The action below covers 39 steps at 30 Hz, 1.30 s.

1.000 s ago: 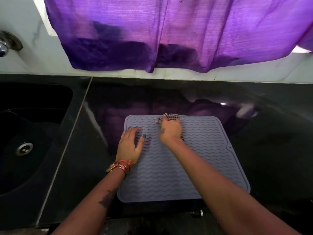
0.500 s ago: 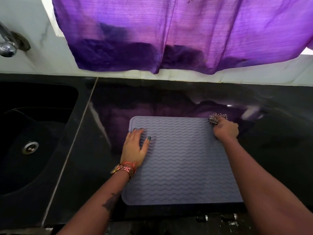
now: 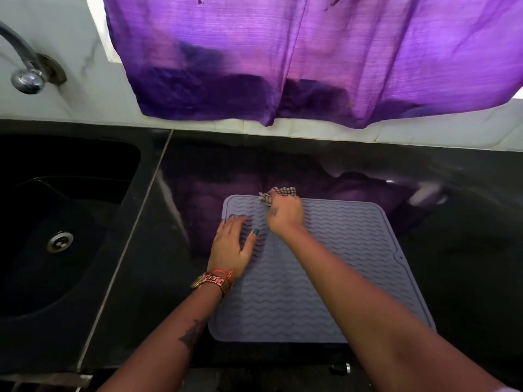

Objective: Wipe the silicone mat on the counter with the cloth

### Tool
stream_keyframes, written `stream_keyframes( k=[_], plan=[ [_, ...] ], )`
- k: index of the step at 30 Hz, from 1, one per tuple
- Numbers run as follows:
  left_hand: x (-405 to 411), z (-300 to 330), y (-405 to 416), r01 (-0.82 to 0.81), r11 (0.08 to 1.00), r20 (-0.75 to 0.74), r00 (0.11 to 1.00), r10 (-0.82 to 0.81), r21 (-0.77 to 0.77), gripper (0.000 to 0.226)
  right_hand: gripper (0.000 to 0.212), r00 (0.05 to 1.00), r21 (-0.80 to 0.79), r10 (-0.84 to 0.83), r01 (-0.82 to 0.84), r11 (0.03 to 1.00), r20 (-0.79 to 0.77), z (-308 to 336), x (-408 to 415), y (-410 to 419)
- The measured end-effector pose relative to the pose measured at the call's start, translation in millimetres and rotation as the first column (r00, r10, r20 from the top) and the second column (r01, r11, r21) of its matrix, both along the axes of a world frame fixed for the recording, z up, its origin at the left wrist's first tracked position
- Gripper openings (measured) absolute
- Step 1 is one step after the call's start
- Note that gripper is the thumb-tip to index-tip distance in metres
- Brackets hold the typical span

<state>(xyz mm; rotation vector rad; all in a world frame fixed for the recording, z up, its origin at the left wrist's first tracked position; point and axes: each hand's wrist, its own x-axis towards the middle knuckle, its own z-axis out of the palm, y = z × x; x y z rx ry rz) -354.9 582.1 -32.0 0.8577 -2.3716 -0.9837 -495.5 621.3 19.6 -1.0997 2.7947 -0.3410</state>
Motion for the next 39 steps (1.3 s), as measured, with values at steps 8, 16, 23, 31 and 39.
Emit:
stream_keyframes(
  k=[8,16,23,31,39],
  plan=[
    [7.9,12.0,0.5,-0.041,0.977,-0.127,0.99,0.068,0.208,0.057,0.036,0.928,-0.282,-0.209,0.299,0.912,0.308,43.7,-48.4,36.6],
    [10.8,16.2,-7.0,-0.115,0.924,-0.131,0.976,0.173,0.365,0.044,0.049,0.955,0.13,-0.278,0.291,0.948,-0.106,-10.4,-44.9,71.3],
    [15.6,14.1,-13.3,-0.116,0.897,-0.146,0.97,0.195,0.427,0.04,0.046,0.987,0.058,-0.152,0.155,0.986,-0.056,-5.0,5.3,9.3],
    [14.9,15.2,-12.2,-0.117,0.912,-0.121,0.977,0.177,0.393,0.04,0.048,0.997,0.086,0.028,-0.021,0.996,-0.078,-4.9,54.4,-34.4],
    [26.9,23.7,-25.8,-0.095,0.929,-0.096,0.986,0.138,0.357,0.035,0.036,0.826,-0.329,0.057,0.159,0.931,0.561,26.5,25.3,-31.9]
  ],
)
